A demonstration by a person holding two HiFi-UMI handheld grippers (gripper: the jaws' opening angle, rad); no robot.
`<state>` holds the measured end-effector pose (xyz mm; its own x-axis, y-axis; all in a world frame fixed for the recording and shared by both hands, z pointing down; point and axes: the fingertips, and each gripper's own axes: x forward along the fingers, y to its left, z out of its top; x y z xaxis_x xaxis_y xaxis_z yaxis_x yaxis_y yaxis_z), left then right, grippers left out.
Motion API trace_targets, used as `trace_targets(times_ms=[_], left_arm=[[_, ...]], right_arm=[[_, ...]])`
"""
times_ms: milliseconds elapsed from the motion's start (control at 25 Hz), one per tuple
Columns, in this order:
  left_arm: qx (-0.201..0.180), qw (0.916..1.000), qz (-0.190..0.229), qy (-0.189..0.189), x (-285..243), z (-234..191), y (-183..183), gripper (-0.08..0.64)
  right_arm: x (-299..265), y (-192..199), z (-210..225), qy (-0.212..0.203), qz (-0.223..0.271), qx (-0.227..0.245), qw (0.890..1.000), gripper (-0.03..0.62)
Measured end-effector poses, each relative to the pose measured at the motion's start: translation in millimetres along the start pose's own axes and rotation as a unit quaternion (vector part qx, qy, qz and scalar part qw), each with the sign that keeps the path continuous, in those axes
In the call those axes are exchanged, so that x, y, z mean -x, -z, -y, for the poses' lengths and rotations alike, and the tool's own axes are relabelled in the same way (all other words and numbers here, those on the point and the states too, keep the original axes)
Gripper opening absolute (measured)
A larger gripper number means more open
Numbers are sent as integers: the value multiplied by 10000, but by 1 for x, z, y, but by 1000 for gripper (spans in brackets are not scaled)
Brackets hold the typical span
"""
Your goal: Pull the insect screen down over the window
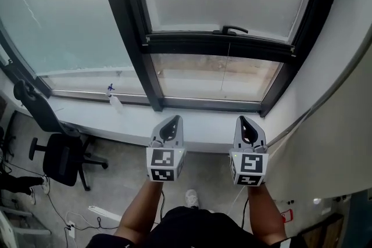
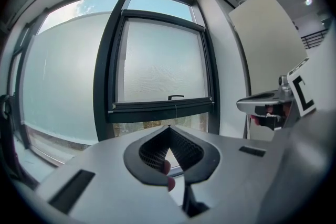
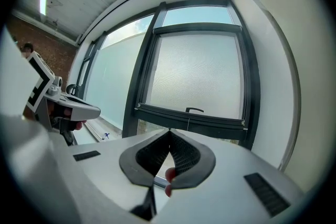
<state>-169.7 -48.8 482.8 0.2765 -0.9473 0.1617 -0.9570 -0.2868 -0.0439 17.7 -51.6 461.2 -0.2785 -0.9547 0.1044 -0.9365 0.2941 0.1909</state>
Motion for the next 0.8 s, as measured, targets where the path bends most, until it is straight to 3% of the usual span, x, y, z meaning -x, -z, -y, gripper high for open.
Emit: trace_targets(times_ms=[360,800], left_arm=[[-239,9996,-61,-164,52,60,5,3],[-214,9993,-178,-236,101,103,26,3]], right_arm=[[72,14,19,-106,40,-34,9999,6],[132,37,22,-181,14,-103,9998,6]])
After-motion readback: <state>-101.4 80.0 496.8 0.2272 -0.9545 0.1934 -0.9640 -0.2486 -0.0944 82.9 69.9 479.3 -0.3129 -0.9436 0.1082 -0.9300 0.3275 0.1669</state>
